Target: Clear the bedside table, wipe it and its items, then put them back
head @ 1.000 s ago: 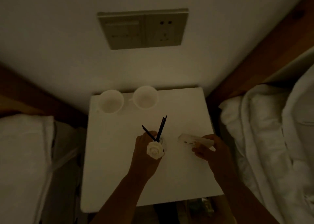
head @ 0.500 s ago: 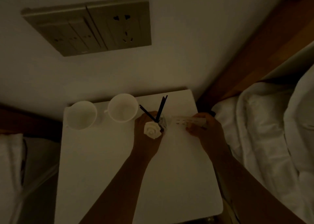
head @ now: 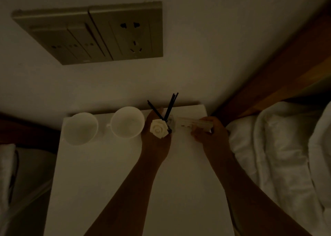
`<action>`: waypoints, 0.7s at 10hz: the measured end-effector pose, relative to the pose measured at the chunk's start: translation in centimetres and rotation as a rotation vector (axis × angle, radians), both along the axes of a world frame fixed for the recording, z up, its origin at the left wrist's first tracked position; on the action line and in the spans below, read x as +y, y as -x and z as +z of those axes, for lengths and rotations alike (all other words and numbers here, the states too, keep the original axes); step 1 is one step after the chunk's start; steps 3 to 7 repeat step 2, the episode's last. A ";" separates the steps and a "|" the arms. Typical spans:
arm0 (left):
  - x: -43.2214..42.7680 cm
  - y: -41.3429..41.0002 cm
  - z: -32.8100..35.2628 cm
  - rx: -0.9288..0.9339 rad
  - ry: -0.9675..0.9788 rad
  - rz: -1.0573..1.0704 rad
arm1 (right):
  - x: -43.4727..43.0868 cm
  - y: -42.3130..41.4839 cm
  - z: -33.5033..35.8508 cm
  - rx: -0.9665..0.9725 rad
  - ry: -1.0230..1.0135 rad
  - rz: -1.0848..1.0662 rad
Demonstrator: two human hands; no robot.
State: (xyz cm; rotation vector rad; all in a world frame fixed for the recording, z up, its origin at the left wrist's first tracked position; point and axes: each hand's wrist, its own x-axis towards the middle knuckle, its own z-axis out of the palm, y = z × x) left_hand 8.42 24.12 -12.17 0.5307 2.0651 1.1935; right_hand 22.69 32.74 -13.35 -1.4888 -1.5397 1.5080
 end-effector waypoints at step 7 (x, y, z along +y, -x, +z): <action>-3.4 -1.9 0.9 0.102 0.040 -0.124 | -2.2 -0.8 1.5 -0.001 0.053 -0.205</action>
